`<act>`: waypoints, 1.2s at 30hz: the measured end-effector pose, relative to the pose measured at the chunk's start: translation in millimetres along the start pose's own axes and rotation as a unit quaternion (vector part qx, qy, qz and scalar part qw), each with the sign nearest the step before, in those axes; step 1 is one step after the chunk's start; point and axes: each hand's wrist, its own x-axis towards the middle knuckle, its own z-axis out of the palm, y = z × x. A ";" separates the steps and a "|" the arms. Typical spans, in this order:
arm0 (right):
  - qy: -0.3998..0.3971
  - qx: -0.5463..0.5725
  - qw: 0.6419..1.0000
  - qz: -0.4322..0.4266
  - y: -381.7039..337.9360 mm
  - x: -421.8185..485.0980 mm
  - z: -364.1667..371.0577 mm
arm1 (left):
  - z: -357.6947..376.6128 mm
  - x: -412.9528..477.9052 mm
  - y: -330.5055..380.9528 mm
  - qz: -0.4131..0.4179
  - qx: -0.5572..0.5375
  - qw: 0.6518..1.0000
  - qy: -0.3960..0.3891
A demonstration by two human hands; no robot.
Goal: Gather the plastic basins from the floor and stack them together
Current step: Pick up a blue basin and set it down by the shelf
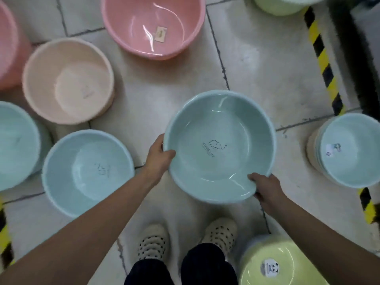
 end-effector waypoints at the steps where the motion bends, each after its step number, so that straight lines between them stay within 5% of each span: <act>1: -0.025 -0.020 0.999 -0.013 -9.7 -15.8 20.4 | -27.3 -9.7 4.8 0.005 -0.007 1.000 0.029; 8: -0.142 -0.153 0.975 -0.077 -30.4 -102.0 177.7 | -194.3 -72.5 -24.0 -0.023 -0.078 0.969 0.232; 15: -0.192 -0.244 0.942 -0.129 14.4 -137.9 274.5 | -272.2 -88.0 -109.1 -0.080 -0.176 0.923 0.333; 28: -0.198 -0.354 0.885 -0.231 80.2 -100.9 351.4 | -296.1 -41.0 -210.8 -0.133 -0.288 0.879 0.357; 36: -0.154 -0.409 0.863 -0.252 67.2 -121.7 356.8 | -321.9 -49.1 -207.6 -0.150 -0.209 0.914 0.315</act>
